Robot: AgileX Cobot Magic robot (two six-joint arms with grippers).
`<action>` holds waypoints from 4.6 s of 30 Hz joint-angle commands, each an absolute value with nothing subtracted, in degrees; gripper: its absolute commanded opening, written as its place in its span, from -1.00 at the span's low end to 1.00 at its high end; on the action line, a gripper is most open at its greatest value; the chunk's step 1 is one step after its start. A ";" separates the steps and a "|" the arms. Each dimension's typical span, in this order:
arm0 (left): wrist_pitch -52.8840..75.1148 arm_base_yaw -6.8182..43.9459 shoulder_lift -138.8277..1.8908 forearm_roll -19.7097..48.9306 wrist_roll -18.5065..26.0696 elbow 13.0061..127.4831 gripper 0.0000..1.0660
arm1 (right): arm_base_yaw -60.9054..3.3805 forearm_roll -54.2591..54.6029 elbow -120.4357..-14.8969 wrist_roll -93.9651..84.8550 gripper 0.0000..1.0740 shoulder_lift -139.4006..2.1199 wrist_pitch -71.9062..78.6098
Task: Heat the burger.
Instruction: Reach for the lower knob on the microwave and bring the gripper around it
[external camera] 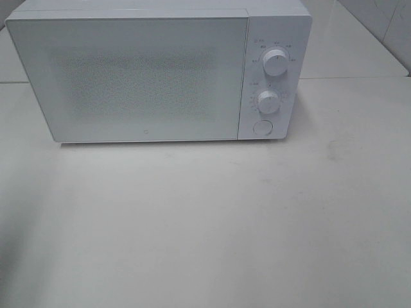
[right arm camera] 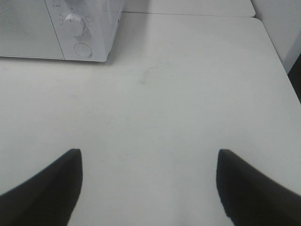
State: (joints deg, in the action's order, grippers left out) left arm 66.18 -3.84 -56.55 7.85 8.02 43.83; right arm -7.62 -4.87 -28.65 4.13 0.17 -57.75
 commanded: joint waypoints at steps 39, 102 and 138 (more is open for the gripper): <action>61.19 -3.95 1.60 4.87 2.98 29.62 0.89 | -7.33 -5.16 -28.53 3.55 0.42 1.83 -57.18; 61.13 -3.95 1.60 4.87 2.98 29.62 0.89 | -7.33 -5.10 -31.68 4.41 0.42 -32.95 -23.84; 61.13 -3.95 1.60 4.87 2.98 29.62 0.89 | -7.51 3.84 -17.59 -6.36 0.42 -70.87 44.75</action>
